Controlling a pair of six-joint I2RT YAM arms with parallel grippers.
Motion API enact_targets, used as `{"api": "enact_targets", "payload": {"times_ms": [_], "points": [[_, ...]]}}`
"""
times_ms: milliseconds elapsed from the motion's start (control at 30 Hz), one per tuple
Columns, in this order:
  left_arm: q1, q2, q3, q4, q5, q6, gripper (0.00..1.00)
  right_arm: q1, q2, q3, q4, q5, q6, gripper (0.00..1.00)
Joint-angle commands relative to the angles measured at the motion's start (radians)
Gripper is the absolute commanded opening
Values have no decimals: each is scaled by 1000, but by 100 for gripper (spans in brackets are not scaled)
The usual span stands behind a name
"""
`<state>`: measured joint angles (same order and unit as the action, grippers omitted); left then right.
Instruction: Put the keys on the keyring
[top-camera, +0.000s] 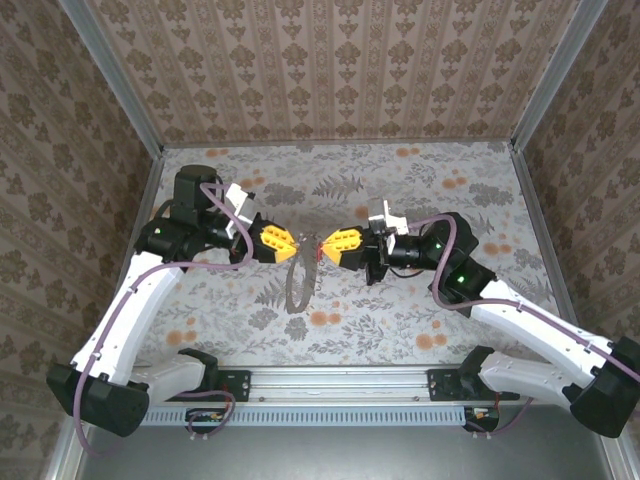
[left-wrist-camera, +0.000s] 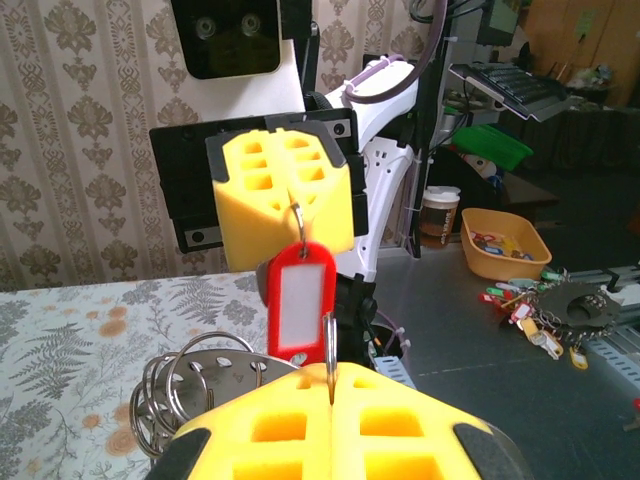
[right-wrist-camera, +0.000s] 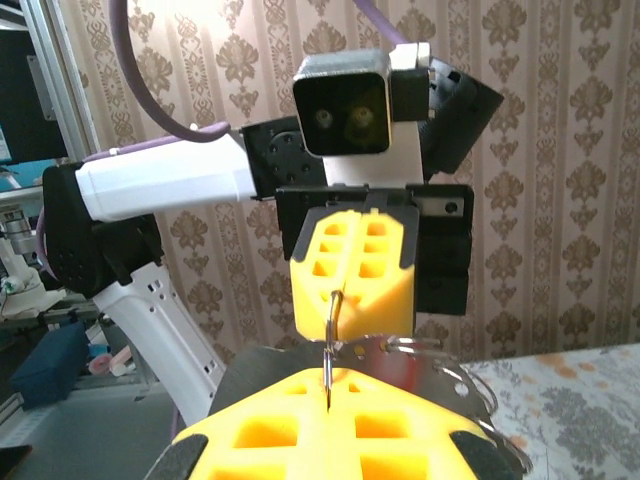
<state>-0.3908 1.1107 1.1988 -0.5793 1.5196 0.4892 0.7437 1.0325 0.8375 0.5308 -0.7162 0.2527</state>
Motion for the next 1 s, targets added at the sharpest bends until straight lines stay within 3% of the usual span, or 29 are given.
{"api": "enact_targets", "payload": {"times_ms": [0,667,967], "points": [[12,-11,-1,29,88,-8,0,18,16,7,86,39,28,0],[17,-41,7,19,77,-8,0,101,72,59,0,140,-30,0],[15,-48,9,17,64,-10,0,110,86,71,11,123,-22,0]]}}
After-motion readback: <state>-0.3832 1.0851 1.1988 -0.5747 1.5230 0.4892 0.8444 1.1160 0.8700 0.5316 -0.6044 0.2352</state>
